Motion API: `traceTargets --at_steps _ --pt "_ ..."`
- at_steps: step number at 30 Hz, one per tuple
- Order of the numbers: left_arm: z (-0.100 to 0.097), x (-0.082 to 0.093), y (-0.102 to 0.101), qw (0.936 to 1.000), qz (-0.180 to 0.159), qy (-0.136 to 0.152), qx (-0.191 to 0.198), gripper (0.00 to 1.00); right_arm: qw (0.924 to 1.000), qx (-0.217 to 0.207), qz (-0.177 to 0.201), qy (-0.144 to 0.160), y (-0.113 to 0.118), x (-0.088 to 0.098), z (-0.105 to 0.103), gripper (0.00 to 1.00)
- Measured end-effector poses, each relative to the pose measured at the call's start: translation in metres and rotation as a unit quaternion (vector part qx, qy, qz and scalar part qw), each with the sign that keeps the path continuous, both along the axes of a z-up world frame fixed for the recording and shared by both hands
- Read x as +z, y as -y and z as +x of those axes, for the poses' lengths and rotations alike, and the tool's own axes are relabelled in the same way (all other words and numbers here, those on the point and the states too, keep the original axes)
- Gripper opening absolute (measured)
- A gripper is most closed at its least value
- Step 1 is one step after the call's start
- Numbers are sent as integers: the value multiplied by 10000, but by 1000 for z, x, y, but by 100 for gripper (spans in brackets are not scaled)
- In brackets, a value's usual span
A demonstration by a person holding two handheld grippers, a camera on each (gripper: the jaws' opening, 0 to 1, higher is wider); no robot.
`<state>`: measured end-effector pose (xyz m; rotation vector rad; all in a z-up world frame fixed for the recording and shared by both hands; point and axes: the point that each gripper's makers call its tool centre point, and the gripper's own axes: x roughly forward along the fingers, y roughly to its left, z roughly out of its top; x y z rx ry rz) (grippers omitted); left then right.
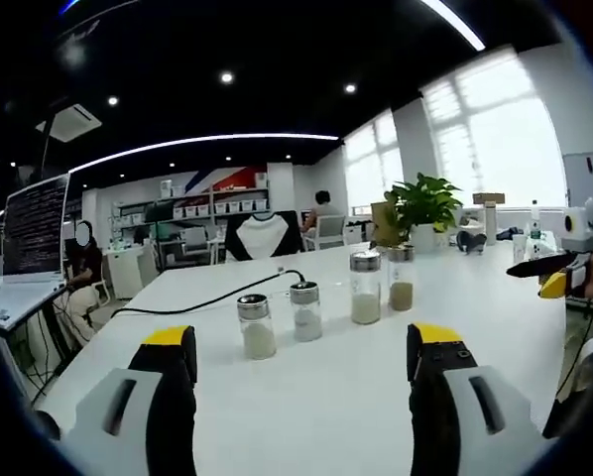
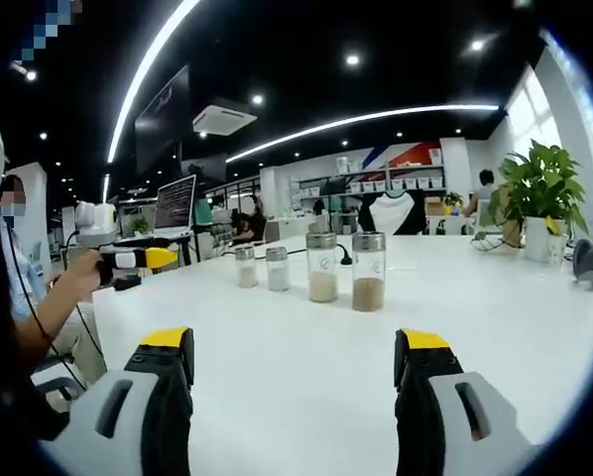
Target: Rotate the seasoning bottle until the label or dispensing opening points toward the visible target arrow and the bottle remains upright within the marked orientation range
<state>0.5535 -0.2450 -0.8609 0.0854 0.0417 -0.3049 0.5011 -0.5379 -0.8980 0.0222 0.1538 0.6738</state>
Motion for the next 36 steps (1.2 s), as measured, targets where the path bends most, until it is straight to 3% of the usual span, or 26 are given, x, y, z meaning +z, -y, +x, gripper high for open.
traceTargets --at_steps 4,9,22,31,36 --pt "7 1 5 9999 -51 6 -102 92 9998 26 212 32 -2 8 0 84" --pt "13 -5 9 9999 26 -83 -145 92 9998 61 172 117 -4 13 1 84" --pt "37 5 -10 9998 -116 74 143 92 9999 -13 131 89 1 10 -5 83" --pt "46 7 -26 9984 -393 -7 418 90 9998 -114 157 92 5 11 -6 83" --pt "50 14 -22 9988 -350 86 341 91 9998 -153 118 94 8 10 -7 83"
